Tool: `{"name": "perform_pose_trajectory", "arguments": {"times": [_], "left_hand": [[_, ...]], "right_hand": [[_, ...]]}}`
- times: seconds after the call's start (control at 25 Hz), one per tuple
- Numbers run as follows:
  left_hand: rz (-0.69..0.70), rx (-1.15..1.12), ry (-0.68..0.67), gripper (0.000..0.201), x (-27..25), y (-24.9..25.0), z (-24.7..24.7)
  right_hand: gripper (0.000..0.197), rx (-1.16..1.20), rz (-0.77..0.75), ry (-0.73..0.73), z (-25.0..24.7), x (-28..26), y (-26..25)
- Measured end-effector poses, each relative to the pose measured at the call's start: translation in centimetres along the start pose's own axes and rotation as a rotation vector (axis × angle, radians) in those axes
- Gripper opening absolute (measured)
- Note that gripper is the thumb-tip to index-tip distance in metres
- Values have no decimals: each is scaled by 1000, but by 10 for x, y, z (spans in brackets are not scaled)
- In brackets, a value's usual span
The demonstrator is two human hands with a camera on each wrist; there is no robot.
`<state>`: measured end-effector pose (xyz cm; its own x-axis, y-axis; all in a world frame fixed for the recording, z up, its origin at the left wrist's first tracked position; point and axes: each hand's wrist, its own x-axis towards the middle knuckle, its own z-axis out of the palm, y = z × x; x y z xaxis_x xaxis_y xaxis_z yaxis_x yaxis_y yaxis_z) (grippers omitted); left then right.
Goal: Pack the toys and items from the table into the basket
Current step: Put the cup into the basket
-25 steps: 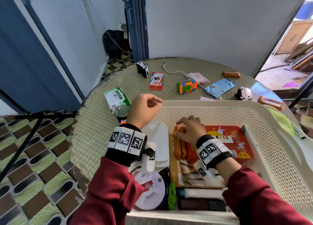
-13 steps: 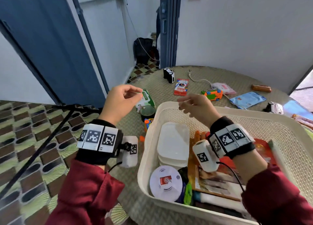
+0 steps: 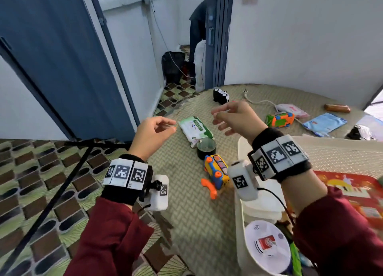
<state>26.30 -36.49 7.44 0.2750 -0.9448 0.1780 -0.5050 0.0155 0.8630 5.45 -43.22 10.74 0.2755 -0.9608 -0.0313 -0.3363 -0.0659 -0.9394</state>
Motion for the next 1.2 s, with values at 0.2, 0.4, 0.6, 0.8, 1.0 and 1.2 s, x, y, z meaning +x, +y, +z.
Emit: {"name": "perform_pose_trajectory", "arguments": {"times": [0.2,0.4,0.6,0.8,1.0,1.2], "left_hand": [[-73,63,-169,15,37,-63,-9],[-223,172,-349,39,47,-145,15],[-315,294,-536,67,36,-207,42],[-281,333,-707,90,30,-239,65],[-253,444,-853,134,27,-259,87],[-246,620,-898,127,25,-262,95]], "right_hand": [[11,32,134,160,67,18,8],[14,76,320,129,124,14,53],[17,-64,449,180,159,18,122],[11,-162,415,263,165,30,165],[24,-312,321,372,156,63,184],[37,-428,322,439,146,103,183]]}}
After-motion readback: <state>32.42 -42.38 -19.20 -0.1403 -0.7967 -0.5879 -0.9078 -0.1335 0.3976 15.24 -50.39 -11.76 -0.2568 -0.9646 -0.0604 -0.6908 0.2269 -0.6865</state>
